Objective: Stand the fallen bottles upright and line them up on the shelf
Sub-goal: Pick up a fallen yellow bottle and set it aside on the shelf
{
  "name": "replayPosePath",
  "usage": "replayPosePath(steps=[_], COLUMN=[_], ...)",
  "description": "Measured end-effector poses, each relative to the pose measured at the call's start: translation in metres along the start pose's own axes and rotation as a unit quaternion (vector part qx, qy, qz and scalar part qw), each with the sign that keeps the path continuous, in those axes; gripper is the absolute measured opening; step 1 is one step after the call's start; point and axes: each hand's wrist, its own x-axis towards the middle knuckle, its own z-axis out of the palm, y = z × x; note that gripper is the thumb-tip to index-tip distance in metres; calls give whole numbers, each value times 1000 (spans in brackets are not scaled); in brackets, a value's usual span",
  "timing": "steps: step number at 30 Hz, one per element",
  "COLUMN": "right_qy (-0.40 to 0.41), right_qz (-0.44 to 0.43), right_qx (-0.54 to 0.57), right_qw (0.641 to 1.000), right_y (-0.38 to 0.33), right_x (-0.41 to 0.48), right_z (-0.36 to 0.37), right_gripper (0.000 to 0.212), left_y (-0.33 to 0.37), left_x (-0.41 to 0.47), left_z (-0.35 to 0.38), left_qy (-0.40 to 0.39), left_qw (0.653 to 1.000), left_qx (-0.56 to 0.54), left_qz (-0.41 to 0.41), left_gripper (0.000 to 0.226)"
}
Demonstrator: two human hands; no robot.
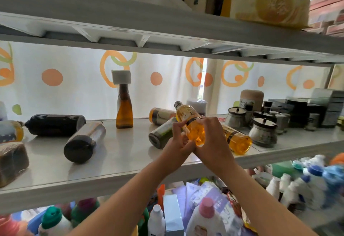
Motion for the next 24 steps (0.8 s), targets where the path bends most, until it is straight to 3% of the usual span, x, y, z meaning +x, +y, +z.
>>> replayPosePath(steps=[4, 14, 20, 24], right_qy=[-8, -38, -70, -72], right_qz=[31, 82, 82, 77], right_qx=[-8, -3, 11, 16], right_qw=[999, 996, 994, 994], right_y=[18, 49, 54, 58], right_x=[-14, -28, -30, -27], right_z=[-12, -19, -18, -12], right_gripper=[49, 51, 55, 52], left_y=[-5, -11, -14, -11], left_x=[3, 12, 16, 24], left_z=[22, 52, 50, 48], left_qy=[-46, -78, 10, 50], left_qw=[998, 974, 943, 931], left_qx=[42, 202, 334, 362], left_qz=[-20, -62, -3, 12], left_gripper=[38, 50, 46, 43])
